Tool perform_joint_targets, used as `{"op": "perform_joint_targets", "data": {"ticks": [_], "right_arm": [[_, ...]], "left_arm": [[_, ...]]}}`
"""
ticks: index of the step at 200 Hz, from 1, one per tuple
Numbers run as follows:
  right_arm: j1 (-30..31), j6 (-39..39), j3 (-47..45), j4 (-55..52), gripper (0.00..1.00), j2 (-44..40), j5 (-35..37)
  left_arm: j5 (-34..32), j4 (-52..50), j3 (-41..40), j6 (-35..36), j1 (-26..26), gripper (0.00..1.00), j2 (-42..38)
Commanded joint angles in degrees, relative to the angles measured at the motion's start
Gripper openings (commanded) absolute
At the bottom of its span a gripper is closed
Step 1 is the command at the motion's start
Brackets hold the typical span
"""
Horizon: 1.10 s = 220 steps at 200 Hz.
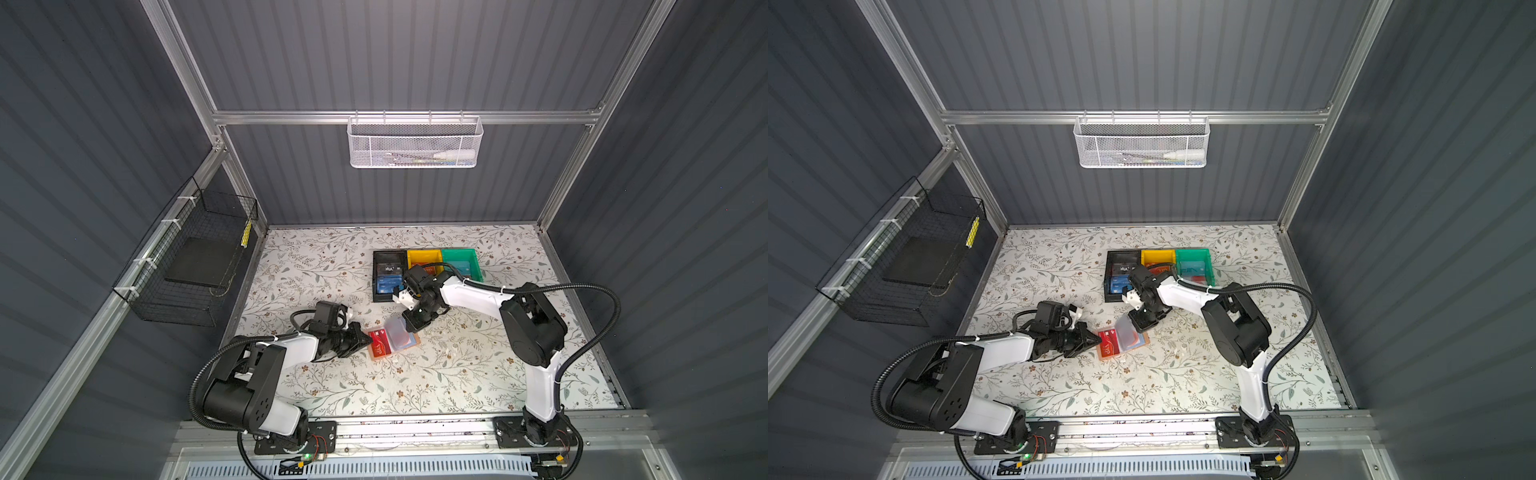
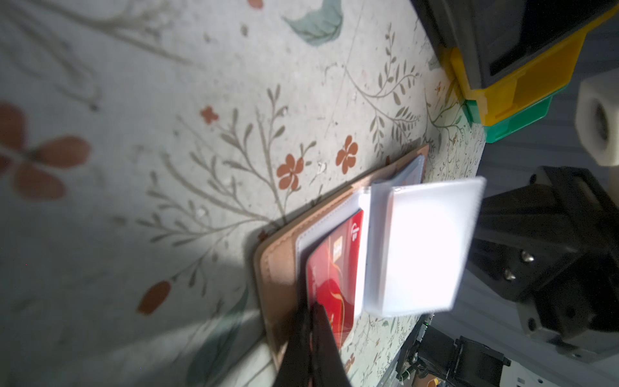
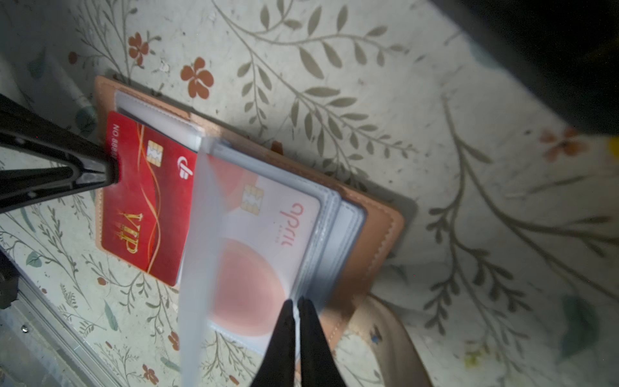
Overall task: Take the credit cards out of the card holder
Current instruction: Flip over the card slot in the card holder.
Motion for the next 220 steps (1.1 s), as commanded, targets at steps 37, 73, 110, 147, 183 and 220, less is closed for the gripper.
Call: {"op": "perform_joint_targets", "data": {"ticks": [37, 73, 110, 147, 183, 220], "right_arm": [[1.75, -1.75, 5.07, -3.46, 0.1, 1.31, -1.33], [2.51, -2.1, 5.52, -2.75, 0.1, 2.16, -7.28], [3.82, -1.79, 5.94, -0.81, 0.11, 2.65, -13.66], [5.39, -0.87, 8.16, -0.49, 0.11, 5.28, -15.74], [6.12, 0.14, 9.56, -0.6, 0.11, 7.89, -17.13], [6.29, 1.21, 10.3, -0.15, 0.11, 8.88, -17.87]], "left_arm": [[-2.8, -4.8, -0.44, 1.32, 0.11, 0.05, 1.97], [-2.67, -5.71, 0.08, 1.84, 0.12, 0.03, 1.59], [-4.53, -14.21, 3.91, 3.95, 0.11, 0.02, -4.33], [-7.61, -23.11, 7.81, 5.08, 0.2, 0.02, -10.71], [-10.17, -28.16, 8.64, 4.95, 0.28, 0.02, -14.88], [-13.37, -33.48, 9.07, 5.58, 0.32, 0.02, -19.32]]}}
